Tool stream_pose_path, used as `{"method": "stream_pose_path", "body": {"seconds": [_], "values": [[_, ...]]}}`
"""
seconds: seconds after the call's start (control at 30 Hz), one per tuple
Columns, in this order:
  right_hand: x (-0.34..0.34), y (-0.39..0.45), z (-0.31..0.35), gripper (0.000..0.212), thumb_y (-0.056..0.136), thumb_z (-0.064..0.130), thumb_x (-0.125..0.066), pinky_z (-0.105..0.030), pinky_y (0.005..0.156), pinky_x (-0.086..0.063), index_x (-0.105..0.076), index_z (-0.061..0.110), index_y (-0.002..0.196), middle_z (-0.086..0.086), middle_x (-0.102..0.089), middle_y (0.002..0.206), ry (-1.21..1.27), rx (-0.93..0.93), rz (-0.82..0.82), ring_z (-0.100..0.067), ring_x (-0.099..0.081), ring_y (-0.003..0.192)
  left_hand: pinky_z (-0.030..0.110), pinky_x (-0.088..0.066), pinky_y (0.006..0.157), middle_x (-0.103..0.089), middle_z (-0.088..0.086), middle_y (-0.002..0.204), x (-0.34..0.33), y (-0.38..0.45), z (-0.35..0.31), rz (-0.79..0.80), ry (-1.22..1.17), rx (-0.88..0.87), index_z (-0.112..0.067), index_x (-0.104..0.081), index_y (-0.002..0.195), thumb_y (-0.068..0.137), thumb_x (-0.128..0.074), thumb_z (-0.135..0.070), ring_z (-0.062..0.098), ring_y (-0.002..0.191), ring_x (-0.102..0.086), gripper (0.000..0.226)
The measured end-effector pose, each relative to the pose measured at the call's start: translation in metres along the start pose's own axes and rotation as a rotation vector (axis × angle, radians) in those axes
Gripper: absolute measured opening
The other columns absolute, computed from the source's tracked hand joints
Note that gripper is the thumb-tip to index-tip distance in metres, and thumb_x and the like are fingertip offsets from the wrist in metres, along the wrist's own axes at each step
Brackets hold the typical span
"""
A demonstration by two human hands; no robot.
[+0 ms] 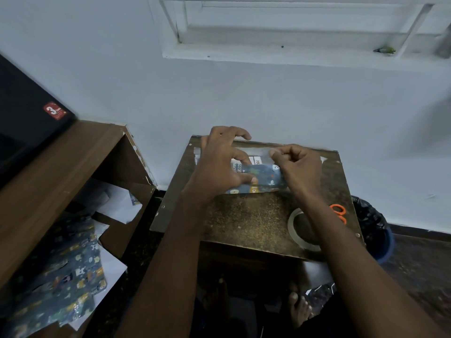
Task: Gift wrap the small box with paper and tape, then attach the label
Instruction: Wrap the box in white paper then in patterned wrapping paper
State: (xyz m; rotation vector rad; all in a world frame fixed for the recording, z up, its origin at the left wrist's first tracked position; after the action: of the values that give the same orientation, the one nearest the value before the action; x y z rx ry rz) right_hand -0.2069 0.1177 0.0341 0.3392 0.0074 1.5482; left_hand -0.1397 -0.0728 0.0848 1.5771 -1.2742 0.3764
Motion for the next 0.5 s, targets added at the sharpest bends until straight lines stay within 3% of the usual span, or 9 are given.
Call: {"method": "stream_pose_path", "body": {"seconds": [0.13, 0.2, 0.3, 0.4, 0.5], "values": [[0.003, 0.002, -0.002, 0.011, 0.092, 0.025, -0.079, -0.030, 0.060, -0.054, -0.080, 0.016, 0.084, -0.004, -0.075, 0.072, 0.059, -0.013, -0.052, -0.009, -0.064, 0.063, 0.042, -0.046, 0.087, -0.064, -0.009, 0.104, -0.004, 0.002, 0.007, -0.007, -0.068, 0.024, -0.022, -0.080, 0.083, 0.067, -0.091, -0.053, 0.015, 0.096, -0.059, 0.036], [0.002, 0.002, -0.005, 0.011, 0.092, 0.023, -0.078, -0.030, 0.062, -0.056, -0.081, 0.014, 0.088, -0.005, -0.077, 0.076, 0.082, -0.025, -0.043, -0.010, -0.068, 0.067, 0.049, -0.053, 0.086, -0.071, -0.008, 0.101, -0.015, 0.000, 0.016, 0.041, -0.070, 0.062, -0.017, -0.079, 0.092, 0.077, -0.083, -0.053, 0.017, 0.093, -0.067, 0.039], [0.002, 0.003, -0.008, 0.011, 0.093, 0.023, -0.078, -0.029, 0.067, -0.057, -0.082, 0.013, 0.092, 0.000, -0.079, 0.080, 0.097, -0.033, -0.038, -0.008, -0.071, 0.072, 0.053, -0.051, 0.097, -0.077, -0.002, 0.105, -0.026, -0.004, 0.025, 0.068, 0.001, 0.148, -0.014, -0.076, 0.106, 0.084, -0.072, -0.056, 0.022, 0.099, -0.070, 0.047], [0.000, 0.003, -0.009, 0.013, 0.095, 0.025, -0.076, -0.032, 0.073, -0.057, -0.081, 0.014, 0.099, 0.002, -0.080, 0.086, 0.114, -0.036, -0.019, -0.009, -0.074, 0.080, 0.048, -0.045, 0.100, -0.076, -0.002, 0.099, -0.031, -0.007, 0.030, 0.090, 0.041, 0.186, -0.017, -0.072, 0.103, 0.089, -0.065, -0.058, 0.025, 0.095, -0.068, 0.043], [-0.005, 0.002, -0.008, 0.037, 0.096, 0.029, -0.074, -0.039, 0.095, -0.057, -0.069, 0.015, 0.130, 0.000, -0.081, 0.091, 0.130, -0.040, 0.020, -0.013, -0.076, 0.098, 0.046, -0.043, 0.099, -0.068, -0.010, 0.097, -0.034, -0.007, 0.034, 0.077, 0.015, 0.191, -0.021, -0.069, 0.101, 0.093, -0.072, -0.046, 0.022, 0.093, -0.066, 0.027]]}}
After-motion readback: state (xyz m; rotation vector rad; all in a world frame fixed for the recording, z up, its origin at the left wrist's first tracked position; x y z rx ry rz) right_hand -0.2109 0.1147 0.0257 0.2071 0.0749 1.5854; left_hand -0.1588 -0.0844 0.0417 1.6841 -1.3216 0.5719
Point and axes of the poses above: each hand's wrist, its own y-axis towards the middle knuckle, its own x-axis out of the back of the hand, z = x × y, the point moved 10 cm from there along y, towards the middle knuckle
